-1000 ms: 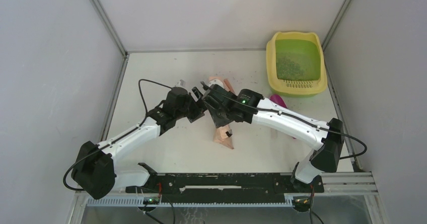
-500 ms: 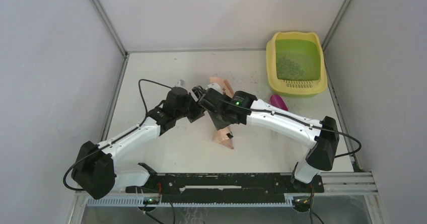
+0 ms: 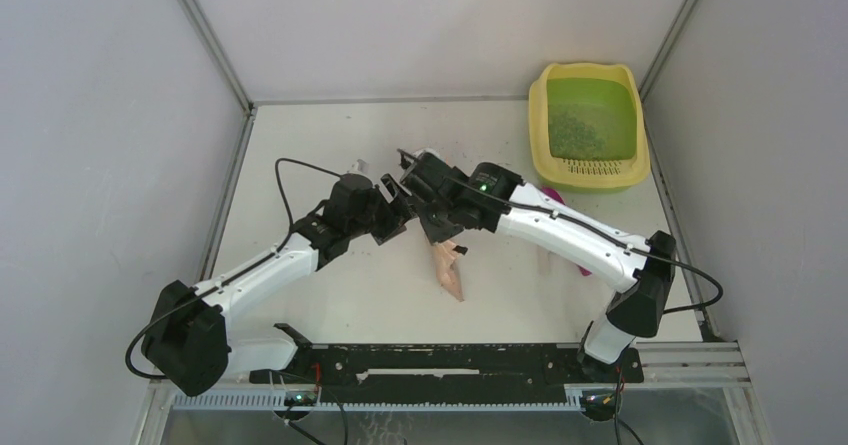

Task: Fill the litter box with clean litter
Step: Close the cat litter bag at the center of the board, then pick up the clamp at the center of the board.

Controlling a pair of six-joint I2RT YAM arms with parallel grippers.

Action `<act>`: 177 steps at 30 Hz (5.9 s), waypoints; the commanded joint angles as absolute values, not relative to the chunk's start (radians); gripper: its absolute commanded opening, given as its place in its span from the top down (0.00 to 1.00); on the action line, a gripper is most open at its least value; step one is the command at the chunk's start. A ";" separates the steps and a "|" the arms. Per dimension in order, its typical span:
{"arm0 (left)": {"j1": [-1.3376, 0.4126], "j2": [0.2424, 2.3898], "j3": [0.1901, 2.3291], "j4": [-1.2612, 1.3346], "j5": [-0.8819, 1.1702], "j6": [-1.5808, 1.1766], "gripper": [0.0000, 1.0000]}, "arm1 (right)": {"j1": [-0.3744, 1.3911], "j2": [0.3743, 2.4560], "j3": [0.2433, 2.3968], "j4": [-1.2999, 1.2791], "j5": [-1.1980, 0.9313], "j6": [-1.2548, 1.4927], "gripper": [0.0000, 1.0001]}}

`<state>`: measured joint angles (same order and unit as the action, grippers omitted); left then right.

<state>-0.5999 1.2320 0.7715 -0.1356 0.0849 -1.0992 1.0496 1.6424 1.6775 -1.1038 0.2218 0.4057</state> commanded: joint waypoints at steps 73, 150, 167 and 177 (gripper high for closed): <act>-0.576 1.017 0.420 -0.079 0.093 -1.112 0.16 | 0.137 1.204 0.746 -0.529 -0.037 0.356 0.56; -0.479 0.550 0.440 -0.247 0.050 -1.152 0.21 | 0.508 1.290 1.236 -0.337 -0.803 0.645 1.00; -0.462 0.529 0.317 0.122 0.175 -1.224 0.36 | 0.551 1.368 1.263 -0.318 -0.814 0.660 1.00; -0.461 0.532 0.291 0.199 0.189 -1.235 0.34 | 0.580 1.443 1.223 -0.165 -0.963 0.790 1.00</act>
